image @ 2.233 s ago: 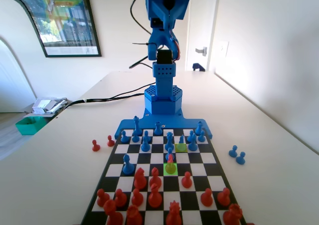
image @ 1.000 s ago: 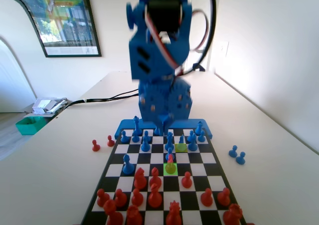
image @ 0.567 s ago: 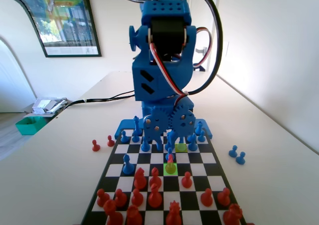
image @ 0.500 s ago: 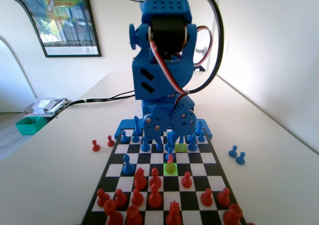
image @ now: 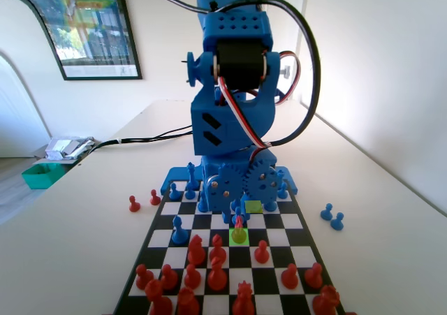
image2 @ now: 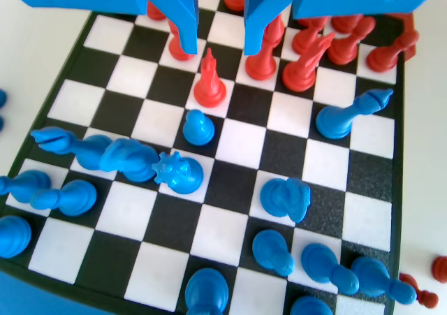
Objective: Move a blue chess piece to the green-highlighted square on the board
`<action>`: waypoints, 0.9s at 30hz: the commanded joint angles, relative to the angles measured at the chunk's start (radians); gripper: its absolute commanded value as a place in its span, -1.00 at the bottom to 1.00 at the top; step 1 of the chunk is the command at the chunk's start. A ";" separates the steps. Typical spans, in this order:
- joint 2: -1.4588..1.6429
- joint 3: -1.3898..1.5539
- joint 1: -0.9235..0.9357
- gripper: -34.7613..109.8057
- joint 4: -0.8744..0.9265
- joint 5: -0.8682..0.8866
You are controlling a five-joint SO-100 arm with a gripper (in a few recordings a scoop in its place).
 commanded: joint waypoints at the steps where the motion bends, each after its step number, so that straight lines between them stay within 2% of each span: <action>1: 0.020 0.003 0.000 -0.37 -0.023 -0.021; 27: -0.015 0.084 -0.035 -0.38 -0.127 -0.017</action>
